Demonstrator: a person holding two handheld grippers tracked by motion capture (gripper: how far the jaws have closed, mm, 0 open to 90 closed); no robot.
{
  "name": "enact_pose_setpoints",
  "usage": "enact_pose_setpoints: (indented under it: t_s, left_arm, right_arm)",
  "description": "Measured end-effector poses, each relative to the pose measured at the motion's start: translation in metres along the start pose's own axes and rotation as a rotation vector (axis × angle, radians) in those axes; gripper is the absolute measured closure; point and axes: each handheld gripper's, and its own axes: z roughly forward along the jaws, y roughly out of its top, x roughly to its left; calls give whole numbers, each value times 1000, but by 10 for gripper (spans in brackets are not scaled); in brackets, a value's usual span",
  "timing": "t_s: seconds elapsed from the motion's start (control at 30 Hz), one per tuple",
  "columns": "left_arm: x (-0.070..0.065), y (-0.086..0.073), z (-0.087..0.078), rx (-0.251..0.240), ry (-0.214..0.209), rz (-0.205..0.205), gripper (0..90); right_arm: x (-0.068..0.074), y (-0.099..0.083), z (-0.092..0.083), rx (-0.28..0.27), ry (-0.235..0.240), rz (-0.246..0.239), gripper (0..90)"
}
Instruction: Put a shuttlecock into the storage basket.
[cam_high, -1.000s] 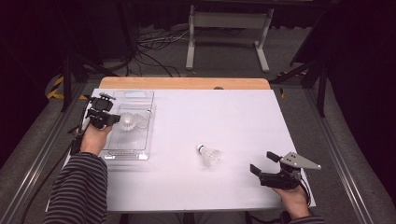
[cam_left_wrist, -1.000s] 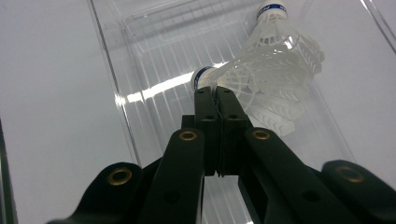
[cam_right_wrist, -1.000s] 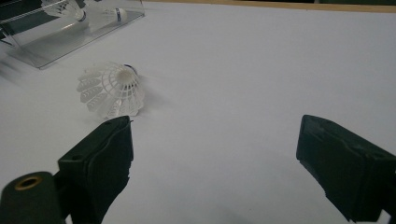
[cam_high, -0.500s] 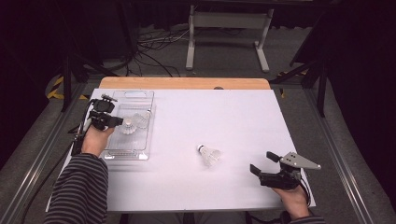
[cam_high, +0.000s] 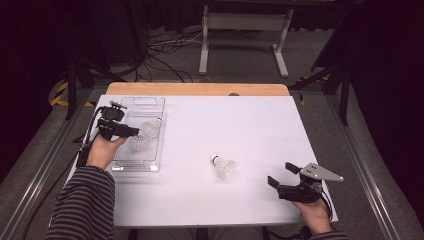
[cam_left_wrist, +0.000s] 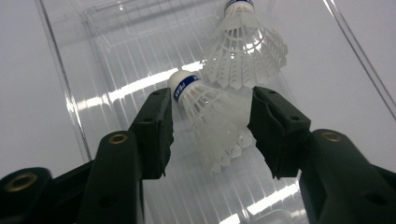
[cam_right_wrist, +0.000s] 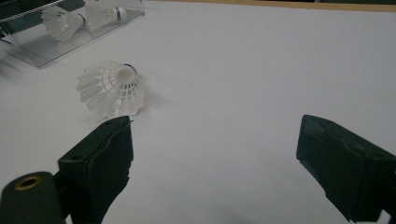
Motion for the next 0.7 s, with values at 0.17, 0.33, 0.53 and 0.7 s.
enact_pose_setpoints:
  t_s: [0.17, 0.33, 0.53, 0.7]
  left_arm:
    - [-3, -1, -4, -16, -7, 4, 459]
    - [-5, -2, -7, -31, -6, 3, 410]
    - [-7, -5, -13, -47, -1, 12, 360]
    - [-9, -7, -15, -56, 7, 9, 325]
  right_arm:
    - [0, 0, 0, 0, 1, -1, 118]
    - [0, 0, 0, 0, 1, -1, 118]
    - [0, 0, 0, -1, 1, 0, 118]
    - [0, 0, 0, 0, -1, -1, 118]
